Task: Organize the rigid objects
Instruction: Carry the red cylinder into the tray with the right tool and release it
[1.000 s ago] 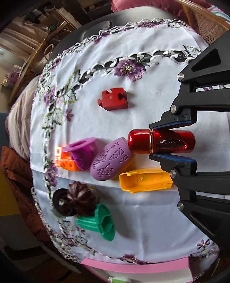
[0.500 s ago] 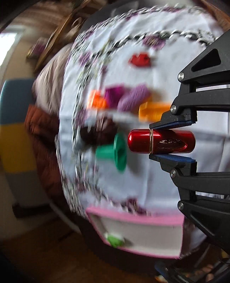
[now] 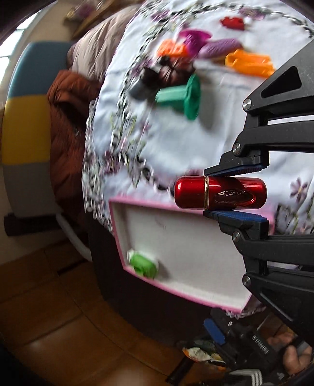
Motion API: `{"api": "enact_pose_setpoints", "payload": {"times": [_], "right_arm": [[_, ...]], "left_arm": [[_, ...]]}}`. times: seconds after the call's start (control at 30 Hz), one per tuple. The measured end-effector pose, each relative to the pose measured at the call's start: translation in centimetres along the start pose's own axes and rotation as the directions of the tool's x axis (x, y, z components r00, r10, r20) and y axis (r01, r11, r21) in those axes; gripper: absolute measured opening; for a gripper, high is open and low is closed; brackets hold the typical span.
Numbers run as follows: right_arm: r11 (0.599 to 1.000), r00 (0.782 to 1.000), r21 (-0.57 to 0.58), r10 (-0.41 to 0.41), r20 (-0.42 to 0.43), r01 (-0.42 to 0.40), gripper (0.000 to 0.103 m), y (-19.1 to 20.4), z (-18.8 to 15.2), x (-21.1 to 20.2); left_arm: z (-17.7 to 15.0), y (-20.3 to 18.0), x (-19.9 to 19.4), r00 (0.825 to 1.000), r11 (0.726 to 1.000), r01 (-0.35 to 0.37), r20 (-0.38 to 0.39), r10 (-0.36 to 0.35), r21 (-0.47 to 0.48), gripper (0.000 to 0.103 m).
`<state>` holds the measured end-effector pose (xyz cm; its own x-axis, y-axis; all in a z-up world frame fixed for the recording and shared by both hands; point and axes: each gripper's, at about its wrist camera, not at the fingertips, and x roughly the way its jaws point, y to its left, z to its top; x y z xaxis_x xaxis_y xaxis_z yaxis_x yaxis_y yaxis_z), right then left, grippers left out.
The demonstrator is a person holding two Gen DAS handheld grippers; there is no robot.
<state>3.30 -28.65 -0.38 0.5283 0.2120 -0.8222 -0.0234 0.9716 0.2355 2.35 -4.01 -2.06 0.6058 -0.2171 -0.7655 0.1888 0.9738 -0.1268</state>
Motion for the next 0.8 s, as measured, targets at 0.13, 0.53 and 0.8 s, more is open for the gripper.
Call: {"api": "enact_pose_setpoints", "payload": {"times": [0.13, 0.53, 0.8], "right_arm": [[0.999, 0.999, -0.037, 0.037, -0.018, -0.037, 0.026, 1.8, 0.6, 0.9], [0.995, 0.996, -0.086, 0.053, -0.075, -0.059, 0.026, 5.7, 2.7, 5.9], [0.995, 0.995, -0.091, 0.036, -0.096, -0.045, 0.026, 7.9, 6.7, 10.7]], "left_arm": [[0.0, 0.5, 0.0, 1.0, 1.0, -0.005, -0.002, 0.005, -0.006, 0.054], [-0.2, 2.1, -0.2, 1.0, 0.999, -0.03, -0.003, 0.03, -0.033, 0.054], [-0.3, 3.3, -0.4, 0.999, 0.998, -0.041, -0.005, 0.041, -0.048, 0.054]]}}
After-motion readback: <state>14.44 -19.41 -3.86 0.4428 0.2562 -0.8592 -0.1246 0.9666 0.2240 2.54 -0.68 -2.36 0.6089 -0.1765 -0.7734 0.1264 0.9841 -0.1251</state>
